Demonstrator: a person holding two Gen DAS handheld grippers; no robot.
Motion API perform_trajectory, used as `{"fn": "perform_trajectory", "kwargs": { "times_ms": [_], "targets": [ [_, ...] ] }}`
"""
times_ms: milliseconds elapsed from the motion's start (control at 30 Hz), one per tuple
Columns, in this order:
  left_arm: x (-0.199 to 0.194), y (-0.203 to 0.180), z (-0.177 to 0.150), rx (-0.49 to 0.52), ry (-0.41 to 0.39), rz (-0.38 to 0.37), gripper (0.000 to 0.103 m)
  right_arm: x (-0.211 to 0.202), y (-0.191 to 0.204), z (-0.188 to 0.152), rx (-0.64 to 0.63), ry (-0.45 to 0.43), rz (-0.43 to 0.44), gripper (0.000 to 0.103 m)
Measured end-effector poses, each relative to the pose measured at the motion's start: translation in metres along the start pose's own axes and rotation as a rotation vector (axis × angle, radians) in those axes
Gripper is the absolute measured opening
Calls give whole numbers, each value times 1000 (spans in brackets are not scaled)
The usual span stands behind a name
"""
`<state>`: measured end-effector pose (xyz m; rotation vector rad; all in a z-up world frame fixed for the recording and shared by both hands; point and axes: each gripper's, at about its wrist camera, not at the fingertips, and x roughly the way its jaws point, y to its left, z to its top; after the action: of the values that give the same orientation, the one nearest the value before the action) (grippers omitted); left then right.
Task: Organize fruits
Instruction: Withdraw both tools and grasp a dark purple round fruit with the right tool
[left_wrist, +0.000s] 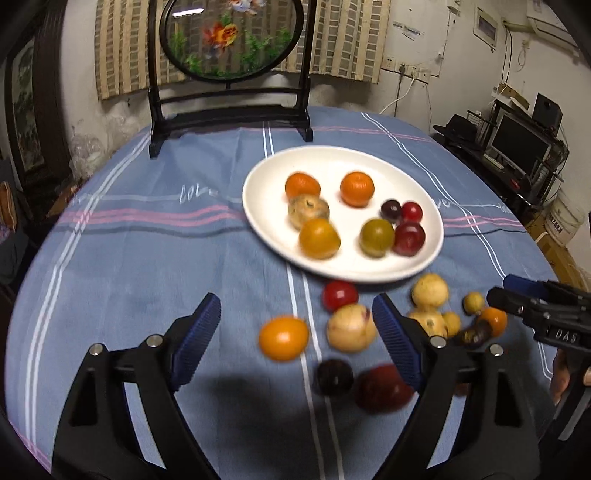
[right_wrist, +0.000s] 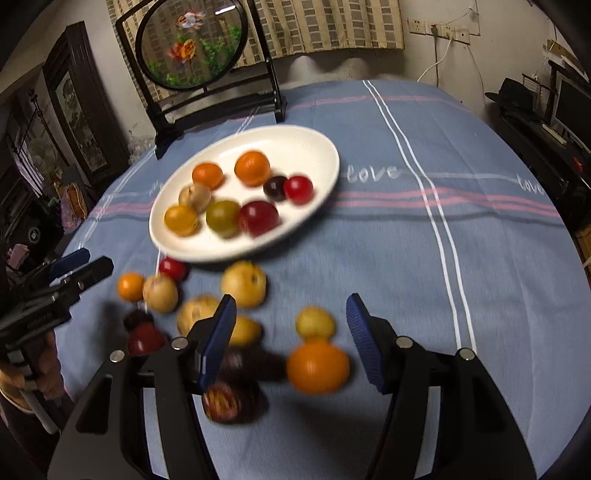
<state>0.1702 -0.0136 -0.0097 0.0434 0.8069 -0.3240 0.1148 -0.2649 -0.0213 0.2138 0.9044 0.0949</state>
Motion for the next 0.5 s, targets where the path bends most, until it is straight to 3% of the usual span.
{"fn": "perform_trajectory", "kwargs": {
  "times_ms": [233, 500],
  "targets": [
    [-9, 10, -25, -38, 20, 4, 90, -14, 9, -40, -44, -6, 1, 63],
    [-16, 8, -35, -37, 25, -1, 90, 1, 44, -62, -146, 73, -10, 63]
  ]
}}
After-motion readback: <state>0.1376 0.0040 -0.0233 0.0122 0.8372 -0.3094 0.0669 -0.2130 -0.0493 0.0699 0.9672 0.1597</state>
